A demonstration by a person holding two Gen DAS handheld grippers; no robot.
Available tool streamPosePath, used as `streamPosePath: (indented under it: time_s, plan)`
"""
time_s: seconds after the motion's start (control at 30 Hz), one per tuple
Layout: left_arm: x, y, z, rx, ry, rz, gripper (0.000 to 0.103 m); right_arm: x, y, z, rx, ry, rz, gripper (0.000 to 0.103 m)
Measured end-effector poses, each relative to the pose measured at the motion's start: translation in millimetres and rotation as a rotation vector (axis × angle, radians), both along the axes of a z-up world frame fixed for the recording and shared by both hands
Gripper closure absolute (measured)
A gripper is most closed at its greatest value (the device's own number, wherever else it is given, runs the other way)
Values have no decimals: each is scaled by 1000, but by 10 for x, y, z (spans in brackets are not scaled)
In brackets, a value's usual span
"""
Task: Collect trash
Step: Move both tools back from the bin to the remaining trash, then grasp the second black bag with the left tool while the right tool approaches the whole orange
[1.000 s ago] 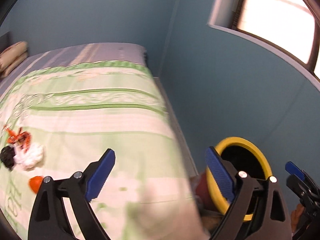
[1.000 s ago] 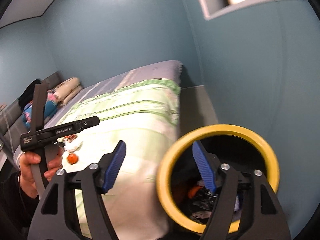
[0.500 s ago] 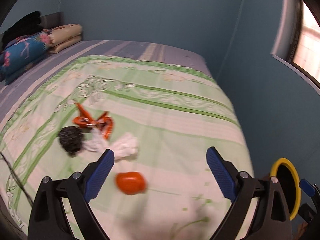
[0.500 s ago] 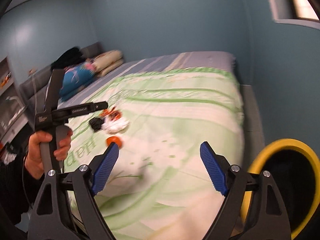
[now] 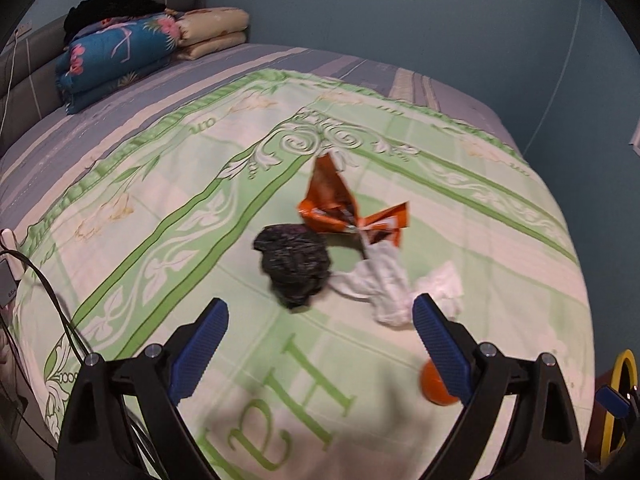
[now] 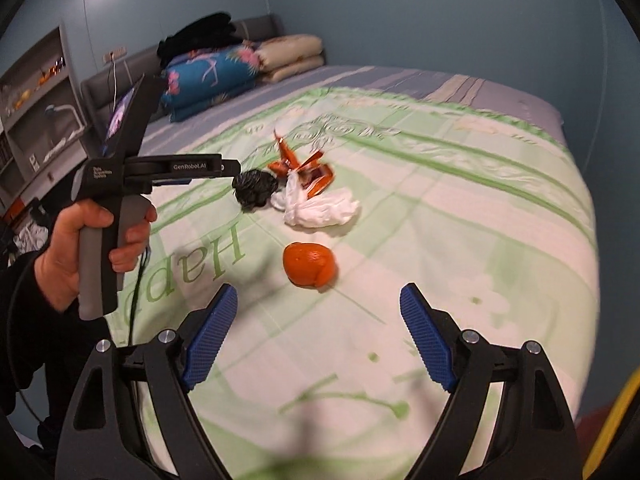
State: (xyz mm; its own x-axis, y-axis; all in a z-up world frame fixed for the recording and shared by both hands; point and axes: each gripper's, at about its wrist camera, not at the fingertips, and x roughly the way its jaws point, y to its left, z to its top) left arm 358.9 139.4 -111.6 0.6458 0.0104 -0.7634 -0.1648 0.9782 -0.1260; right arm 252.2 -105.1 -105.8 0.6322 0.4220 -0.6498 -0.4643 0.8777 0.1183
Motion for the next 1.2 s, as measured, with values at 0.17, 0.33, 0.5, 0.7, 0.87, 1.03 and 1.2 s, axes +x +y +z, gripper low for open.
streamPosePath:
  time_s: [0.17, 0.33, 0.5, 0.7, 0.87, 1.03, 1.2]
  plan:
    - [181, 194, -228, 17, 54, 32, 13, 332, 352, -230, -77, 10, 35, 24]
    - [352, 294, -362, 32, 78, 56, 13, 541, 568, -391, -136, 3, 59, 24]
    - [476, 292, -492, 56, 101, 46, 13, 662, 739, -550, -211, -15, 58, 24]
    - [609, 292, -558, 71, 114, 55, 17, 802, 763, -656, -193, 26, 54, 24]
    - [696, 273, -614, 80, 136, 36, 35, 888, 765, -738, -195, 50, 39, 30]
    - [770, 283, -710, 89, 177, 36, 74, 967, 783, -786, -186, 80, 40, 44]
    - [806, 408, -761, 66, 189, 64, 82, 1013, 798, -776, -160, 108, 43, 56]
